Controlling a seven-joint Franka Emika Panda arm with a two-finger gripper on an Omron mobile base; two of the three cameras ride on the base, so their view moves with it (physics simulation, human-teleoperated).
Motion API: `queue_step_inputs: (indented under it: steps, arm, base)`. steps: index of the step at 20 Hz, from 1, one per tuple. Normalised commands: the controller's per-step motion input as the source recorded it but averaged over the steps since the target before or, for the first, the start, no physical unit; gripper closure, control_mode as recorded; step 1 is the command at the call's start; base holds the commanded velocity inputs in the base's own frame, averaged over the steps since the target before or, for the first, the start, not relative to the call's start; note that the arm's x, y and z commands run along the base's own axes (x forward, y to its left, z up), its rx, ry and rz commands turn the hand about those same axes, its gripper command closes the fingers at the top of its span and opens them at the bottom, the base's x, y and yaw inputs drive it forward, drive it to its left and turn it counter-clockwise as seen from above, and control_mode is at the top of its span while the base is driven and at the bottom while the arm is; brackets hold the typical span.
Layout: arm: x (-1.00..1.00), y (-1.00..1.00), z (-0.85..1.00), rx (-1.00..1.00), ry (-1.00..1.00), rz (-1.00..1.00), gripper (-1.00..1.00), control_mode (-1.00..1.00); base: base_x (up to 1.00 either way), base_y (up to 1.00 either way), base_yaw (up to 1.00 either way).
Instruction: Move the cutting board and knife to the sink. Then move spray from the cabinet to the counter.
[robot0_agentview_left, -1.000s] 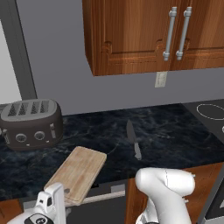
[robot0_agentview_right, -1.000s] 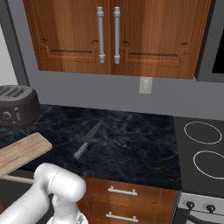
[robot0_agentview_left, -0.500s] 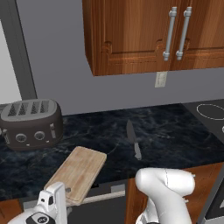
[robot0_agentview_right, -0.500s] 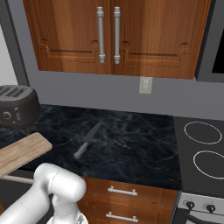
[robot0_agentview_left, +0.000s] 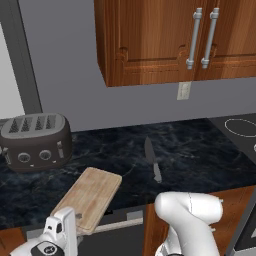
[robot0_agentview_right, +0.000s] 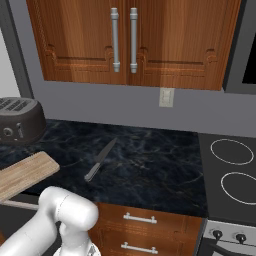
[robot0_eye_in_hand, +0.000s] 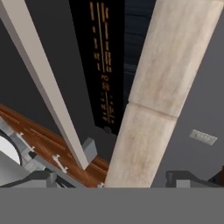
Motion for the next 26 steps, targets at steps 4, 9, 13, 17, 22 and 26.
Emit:
queue_step_inputs:
  steps: [4,9,13,17,22,26]
  arm:
    - [0.08,-0.01,0.0,0.0,0.0,0.0,-1.0,-1.0]
    - [0.09,-0.02,0.0,0.0,0.0,0.0,-1.0,-1.0]
    - [0.06,-0.03,0.0,0.0,0.0,0.0,-1.0,-1.0]
    - [0.01,-0.07,0.0,0.0,0.0,0.0,1.0,-1.0]
    - [0.0,-0.17,0.01,0.0,0.0,0.0,1.0,-1.0]
    - [-0.01,-0.17,0.14,0.0,0.0,0.0,1.0,-1.0]
  base:
    - [0.0,0.0,0.0]
    - [0.0,0.0,0.0]
    - [0.0,0.0,0.0]
    - [0.0,0.0,0.0]
    - [0.0,0.0,0.0]
    - [0.0,0.0,0.0]
